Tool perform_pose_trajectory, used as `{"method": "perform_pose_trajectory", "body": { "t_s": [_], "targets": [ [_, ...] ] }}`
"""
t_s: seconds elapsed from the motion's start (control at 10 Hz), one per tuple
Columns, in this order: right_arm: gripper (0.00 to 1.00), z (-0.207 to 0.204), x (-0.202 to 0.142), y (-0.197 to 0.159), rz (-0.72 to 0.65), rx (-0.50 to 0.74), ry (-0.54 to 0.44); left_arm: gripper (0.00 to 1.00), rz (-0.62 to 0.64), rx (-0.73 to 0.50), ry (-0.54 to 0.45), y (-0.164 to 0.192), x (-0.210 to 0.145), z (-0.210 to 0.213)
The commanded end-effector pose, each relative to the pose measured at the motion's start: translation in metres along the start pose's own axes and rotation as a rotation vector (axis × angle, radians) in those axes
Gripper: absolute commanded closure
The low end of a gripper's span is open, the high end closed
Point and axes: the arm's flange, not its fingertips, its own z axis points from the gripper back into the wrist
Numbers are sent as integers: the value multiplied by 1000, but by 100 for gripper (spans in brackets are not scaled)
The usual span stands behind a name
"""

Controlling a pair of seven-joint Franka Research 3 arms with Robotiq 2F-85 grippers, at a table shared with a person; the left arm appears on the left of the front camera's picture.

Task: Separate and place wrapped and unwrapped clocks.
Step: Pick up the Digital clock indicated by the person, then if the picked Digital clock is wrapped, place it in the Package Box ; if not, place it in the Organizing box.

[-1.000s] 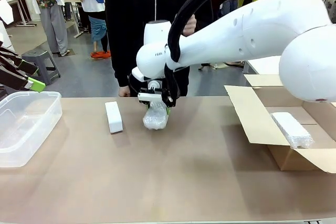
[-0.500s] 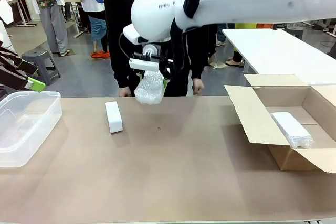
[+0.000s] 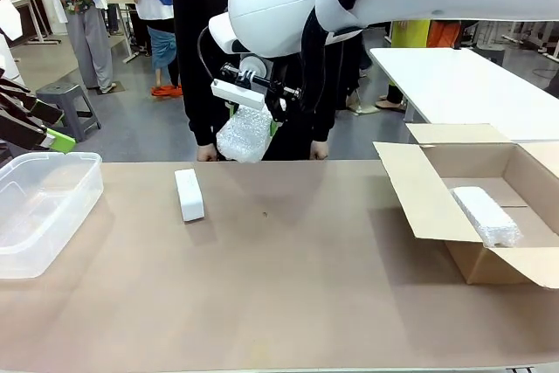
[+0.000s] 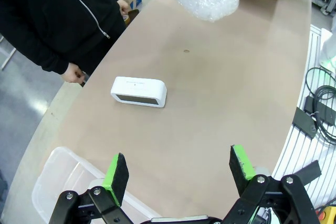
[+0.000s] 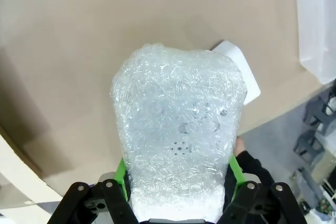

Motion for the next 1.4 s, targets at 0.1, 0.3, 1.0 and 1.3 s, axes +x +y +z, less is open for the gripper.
{"method": "perform_pose_trajectory", "body": {
  "t_s": [0.1,0.3,1.0,1.3],
  "targets": [
    [74,0,-3,-4,21,26,-26,0,0,-16,-10,1,-1,-1],
    [74,0,-3,-4,21,26,-26,0,0,-16,-10,1,-1,-1],
    [74,0,-3,-4,21,26,-26,0,0,-16,-10,1,-1,-1],
    [20,-2,0,-1,7,26,-22,0,0,-16,-10,1,-1,-1]
  ]
}}
